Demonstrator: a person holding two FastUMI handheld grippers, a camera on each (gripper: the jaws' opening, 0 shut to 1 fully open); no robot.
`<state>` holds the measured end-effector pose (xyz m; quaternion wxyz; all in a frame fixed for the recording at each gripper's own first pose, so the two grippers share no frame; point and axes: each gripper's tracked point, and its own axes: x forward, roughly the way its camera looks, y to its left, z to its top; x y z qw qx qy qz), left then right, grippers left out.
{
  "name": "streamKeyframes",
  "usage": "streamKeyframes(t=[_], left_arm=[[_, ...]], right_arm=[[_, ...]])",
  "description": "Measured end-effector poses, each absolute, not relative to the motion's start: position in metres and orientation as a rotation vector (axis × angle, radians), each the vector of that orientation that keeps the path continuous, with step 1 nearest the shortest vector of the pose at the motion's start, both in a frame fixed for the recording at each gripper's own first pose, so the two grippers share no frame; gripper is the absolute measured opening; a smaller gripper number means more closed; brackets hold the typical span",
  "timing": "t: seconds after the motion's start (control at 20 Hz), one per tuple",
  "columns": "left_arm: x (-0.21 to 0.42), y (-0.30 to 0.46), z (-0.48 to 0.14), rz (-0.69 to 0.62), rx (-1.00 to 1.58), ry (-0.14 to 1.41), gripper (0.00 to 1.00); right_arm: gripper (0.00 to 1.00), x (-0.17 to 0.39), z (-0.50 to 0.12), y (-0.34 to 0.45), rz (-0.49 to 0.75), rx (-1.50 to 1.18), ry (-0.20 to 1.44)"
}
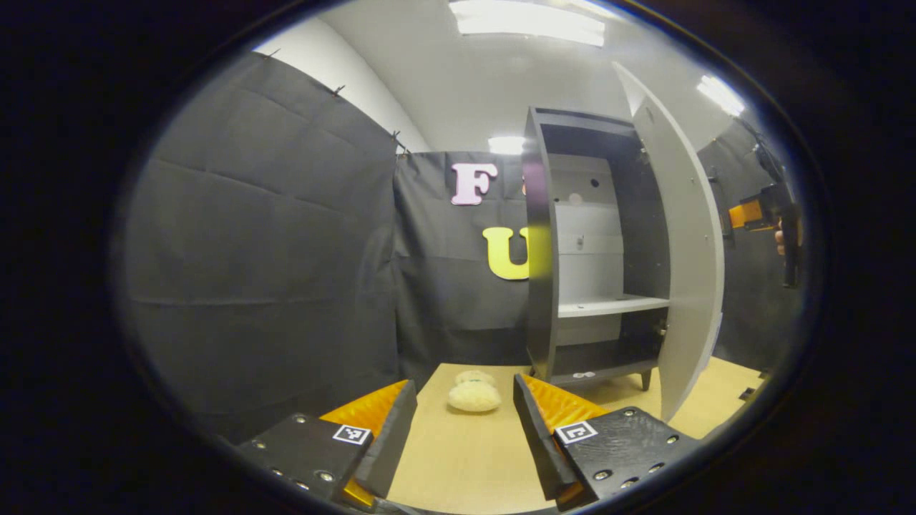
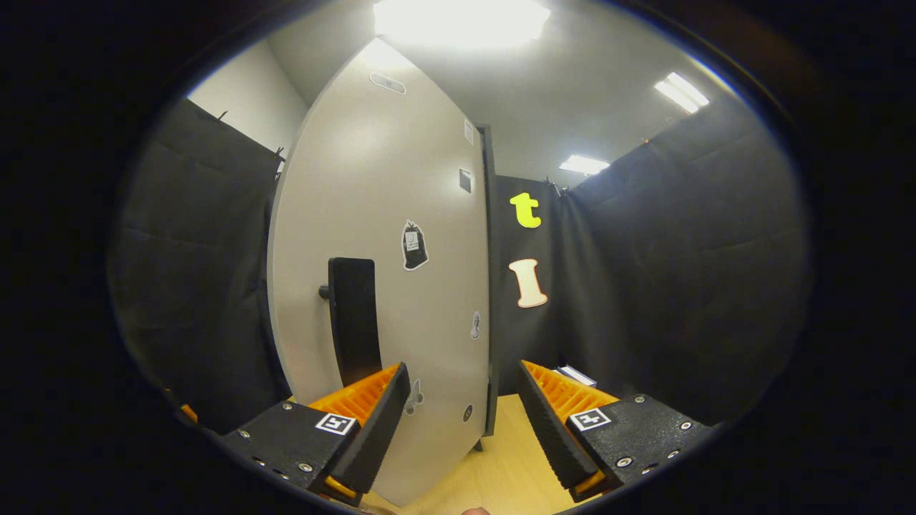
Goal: Open the cabinet door with the right hand, grasp the bottle in the cabinet with the left hand and place it on the coaster, then close the cabinet door with the right hand.
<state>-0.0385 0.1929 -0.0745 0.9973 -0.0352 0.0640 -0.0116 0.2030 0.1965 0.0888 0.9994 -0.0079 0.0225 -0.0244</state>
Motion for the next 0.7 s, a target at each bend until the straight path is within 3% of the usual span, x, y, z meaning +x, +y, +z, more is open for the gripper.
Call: streamKeyframes(t=[0.3,0.5,0.55,0.7], left_arm=[[-0.05,0.232,-0.07,0.039,-0.054,0.118,0.82],[-0.047,0.243,-0.078,0.062,-0.036,0.137,0.82],[-0.047,0.242,-0.078,0.058,-0.035,0.139,0.72],[-0.044,0.238,-0.076,0.029,-0.046,0.14,0.72]], right_arm=[[0.94,0.214,0.083,0.231,0.064,0.011,0.054],[0.94,0.211,0.083,0.242,0.108,0.007,0.048],[0.94,0.21,0.082,0.246,0.117,0.006,0.049],[0.94,0.207,0.08,0.244,0.13,-0.013,0.051]])
